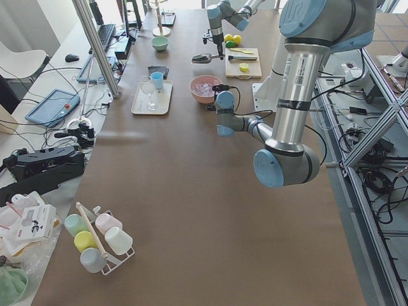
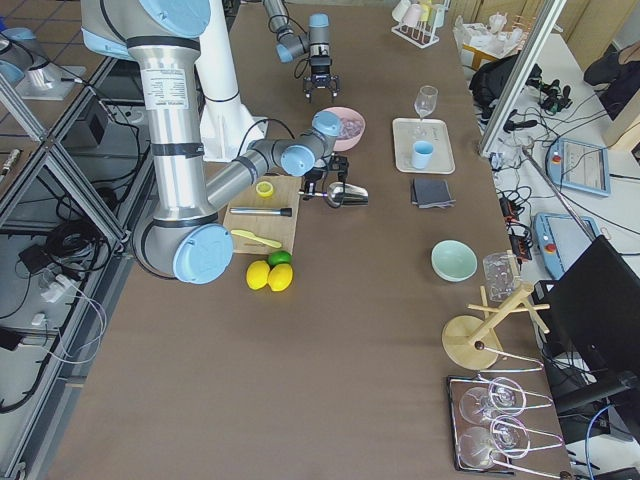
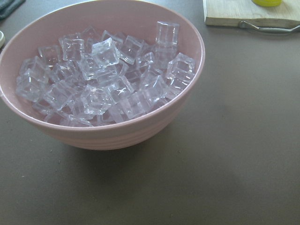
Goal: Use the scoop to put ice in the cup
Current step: 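Lift the scoop with the right gripper and swing it toward the bowl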
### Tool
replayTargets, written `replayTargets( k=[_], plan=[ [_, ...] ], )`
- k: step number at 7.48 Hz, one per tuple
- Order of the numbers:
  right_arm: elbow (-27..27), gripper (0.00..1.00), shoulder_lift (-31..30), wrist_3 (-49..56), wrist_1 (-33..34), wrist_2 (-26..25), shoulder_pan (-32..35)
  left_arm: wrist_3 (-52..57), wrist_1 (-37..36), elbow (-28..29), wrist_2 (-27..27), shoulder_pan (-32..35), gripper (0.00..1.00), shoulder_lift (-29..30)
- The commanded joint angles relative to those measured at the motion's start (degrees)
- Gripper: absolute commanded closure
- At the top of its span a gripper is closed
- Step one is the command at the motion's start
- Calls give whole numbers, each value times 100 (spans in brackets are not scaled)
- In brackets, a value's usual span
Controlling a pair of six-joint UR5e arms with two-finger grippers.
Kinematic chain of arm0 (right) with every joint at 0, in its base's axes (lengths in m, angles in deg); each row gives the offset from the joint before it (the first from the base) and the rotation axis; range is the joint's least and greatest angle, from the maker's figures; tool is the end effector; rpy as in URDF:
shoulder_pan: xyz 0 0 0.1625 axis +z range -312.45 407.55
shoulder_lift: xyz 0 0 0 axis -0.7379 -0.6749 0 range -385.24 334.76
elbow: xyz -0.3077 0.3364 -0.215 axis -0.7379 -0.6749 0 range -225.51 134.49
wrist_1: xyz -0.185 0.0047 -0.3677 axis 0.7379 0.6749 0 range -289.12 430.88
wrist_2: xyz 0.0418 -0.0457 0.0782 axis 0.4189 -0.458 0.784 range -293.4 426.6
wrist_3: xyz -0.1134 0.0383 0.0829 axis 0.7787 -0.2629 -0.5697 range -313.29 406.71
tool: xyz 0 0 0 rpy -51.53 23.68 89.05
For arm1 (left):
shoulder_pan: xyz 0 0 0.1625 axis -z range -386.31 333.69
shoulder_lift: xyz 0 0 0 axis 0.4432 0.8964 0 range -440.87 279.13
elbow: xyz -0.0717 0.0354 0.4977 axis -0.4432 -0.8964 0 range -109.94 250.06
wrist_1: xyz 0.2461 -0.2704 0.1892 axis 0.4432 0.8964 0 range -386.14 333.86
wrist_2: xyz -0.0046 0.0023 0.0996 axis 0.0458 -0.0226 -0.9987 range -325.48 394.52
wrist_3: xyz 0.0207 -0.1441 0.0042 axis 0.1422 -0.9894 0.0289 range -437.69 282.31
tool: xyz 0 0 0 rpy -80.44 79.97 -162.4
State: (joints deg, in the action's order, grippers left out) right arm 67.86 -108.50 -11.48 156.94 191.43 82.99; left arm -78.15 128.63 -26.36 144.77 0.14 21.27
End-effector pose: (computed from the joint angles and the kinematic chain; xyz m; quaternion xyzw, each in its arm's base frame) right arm -0.4155 -0.3573 0.5108 -0.0836 -0.3912 -0.0587 0.9146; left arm 0.5205 -0.3515 0.4481 0.4854 0.4582 0.4843 0.5656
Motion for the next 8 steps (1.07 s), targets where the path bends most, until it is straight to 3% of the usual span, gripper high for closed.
replayTargets(
  k=[1,3,5,6,8],
  plan=[
    [316,100,-50,1287,322,-117,418,1,9,-8,-47,-34,1,7],
    [536,100,-7,3593,1232,-178,1198,-8,1,45,-282,-17,1,42],
    [712,100,-6,4298,1499,-441,1378,-16,-34,62,-574,-60,1,95],
    [852,100,185,4595,2075,-433,1387,-25,-26,132,-574,-61,1,147],
    [853,100,1263,6077,4084,-433,1378,-34,53,431,-566,-61,1,376]
  ],
)
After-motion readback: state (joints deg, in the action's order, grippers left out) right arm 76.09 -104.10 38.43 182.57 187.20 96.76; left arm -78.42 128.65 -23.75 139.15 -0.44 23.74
